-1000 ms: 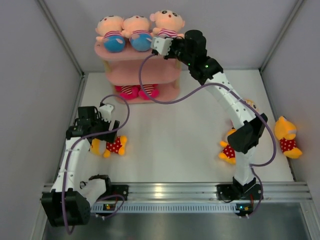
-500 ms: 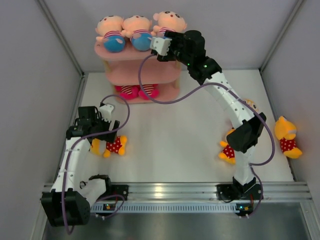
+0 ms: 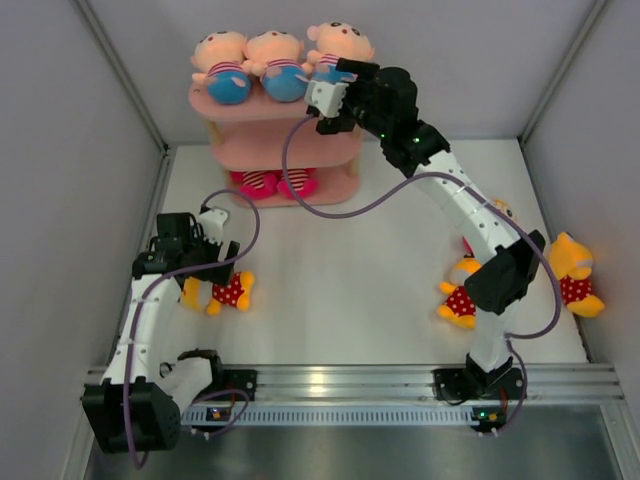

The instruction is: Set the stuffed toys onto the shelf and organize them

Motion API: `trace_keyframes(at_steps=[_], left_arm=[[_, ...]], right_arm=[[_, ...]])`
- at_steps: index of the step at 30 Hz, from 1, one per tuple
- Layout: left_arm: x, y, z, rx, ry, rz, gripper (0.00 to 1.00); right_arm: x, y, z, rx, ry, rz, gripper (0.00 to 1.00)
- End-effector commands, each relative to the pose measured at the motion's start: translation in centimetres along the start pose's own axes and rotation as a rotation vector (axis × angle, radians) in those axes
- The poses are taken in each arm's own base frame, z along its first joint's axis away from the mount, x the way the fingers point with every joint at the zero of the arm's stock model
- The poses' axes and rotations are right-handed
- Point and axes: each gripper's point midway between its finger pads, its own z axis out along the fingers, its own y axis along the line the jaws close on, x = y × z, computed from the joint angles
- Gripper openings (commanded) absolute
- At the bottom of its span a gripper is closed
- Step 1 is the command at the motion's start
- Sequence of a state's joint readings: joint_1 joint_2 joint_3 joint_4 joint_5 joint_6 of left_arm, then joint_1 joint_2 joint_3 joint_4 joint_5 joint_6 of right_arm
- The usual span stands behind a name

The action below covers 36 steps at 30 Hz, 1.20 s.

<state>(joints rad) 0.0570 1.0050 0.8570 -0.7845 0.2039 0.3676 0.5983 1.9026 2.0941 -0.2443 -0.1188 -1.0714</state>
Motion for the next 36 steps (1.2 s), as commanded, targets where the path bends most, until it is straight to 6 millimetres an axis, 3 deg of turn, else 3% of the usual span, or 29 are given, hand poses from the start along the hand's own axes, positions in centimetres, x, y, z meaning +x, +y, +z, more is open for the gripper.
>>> trace_keyframes(at_steps=[1, 5, 6, 10, 11, 12, 14, 18, 19, 21, 22, 23, 24, 25, 26, 29, 30, 31, 33, 34, 36], left_arm=[[-1.0, 0.0, -0.2, -0.004, -0.049, 0.016, 0.94], [-0.8, 0.0, -0.1, -0.005, -0.046, 0.015, 0.94], [-0.8, 0.1, -0.2, -0.008, -0.048, 0.013, 0.94], [-0.7, 0.1, -0.1, -0.011, -0.042, 0.011, 0.94], [-0.7, 0.1, -0.1, -0.009, -0.043, 0.016, 0.94], [-0.6, 0.1, 0.0, -0.006, -0.039, 0.016, 0.94], [-0.5, 0.0, 0.1, -0.002, -0.036, 0.014, 0.94], [-0.6, -0.1, 0.1, 0.008, -0.038, 0.023, 0.94], [-0.6, 0.0, 0.1, 0.004, -0.037, 0.023, 0.94], [-0.7, 0.2, 0.0, -0.008, -0.033, 0.020, 0.93], [-0.7, 0.3, 0.0, -0.011, -0.032, 0.020, 0.93], [-0.8, 0.3, 0.0, -0.014, -0.030, 0.020, 0.93], [-0.8, 0.4, 0.0, -0.016, -0.029, 0.016, 0.93], [-0.8, 0.4, 0.0, -0.015, -0.029, 0.018, 0.93], [-0.7, 0.4, 0.1, -0.012, -0.024, 0.016, 0.93], [-0.8, 0.2, 0.2, 0.000, -0.024, 0.014, 0.93], [-0.8, 0.1, 0.2, 0.006, -0.026, 0.016, 0.93], [-0.9, 0.0, 0.2, 0.015, -0.030, 0.014, 0.93], [-0.9, -0.1, 0.3, 0.016, -0.030, 0.015, 0.93], [-0.9, -0.1, 0.2, 0.016, -0.032, 0.015, 0.93], [-0.9, 0.1, 0.1, 0.003, -0.032, 0.015, 0.93]], right_arm=[[-4.8, -5.5, -3.4, 0.137, -0.119, -0.036, 0.99], [-6.0, -4.5, -4.0, 0.132, -0.140, -0.060, 0.99], [-7.3, -6.1, -5.4, 0.190, -0.177, -0.038, 0.99], [-10.4, -7.3, -9.8, 0.273, -0.287, 0.096, 0.99], [-12.3, -8.8, -12.8, 0.312, -0.348, 0.122, 0.99], [-13.3, -8.8, -14.0, 0.304, -0.405, 0.178, 0.99], [-14.4, -9.5, -17.1, 0.329, -0.462, 0.223, 0.99], [-14.1, -9.0, -20.2, 0.304, -0.465, 0.477, 0.99], [-13.0, -7.4, -19.8, 0.276, -0.429, 0.528, 1.00], [-12.5, -5.8, -21.4, 0.243, -0.420, 0.625, 0.99], [-11.0, -2.4, -20.5, 0.176, -0.377, 0.650, 0.99], [-11.1, -1.6, -21.9, 0.160, -0.396, 0.666, 0.99], [-10.7, 0.0, -22.0, 0.126, -0.396, 0.675, 0.99], [-8.9, 3.4, -21.4, 0.075, -0.343, 0.699, 1.00], [-8.6, 3.9, -22.2, 0.078, -0.334, 0.752, 0.99], [-1.8, 5.5, -21.6, 0.199, -0.048, 1.027, 0.99], [4.3, 6.7, -22.5, 0.361, 0.224, 1.101, 0.99], [9.3, 7.1, -22.9, 0.499, 0.408, 1.200, 0.99], [15.3, 9.1, -25.2, 0.633, 0.676, 1.278, 0.95], [19.6, 10.0, -27.7, 0.715, 0.821, 1.330, 0.94], [22.7, 12.2, -28.3, 0.751, 0.872, 1.481, 0.93]])
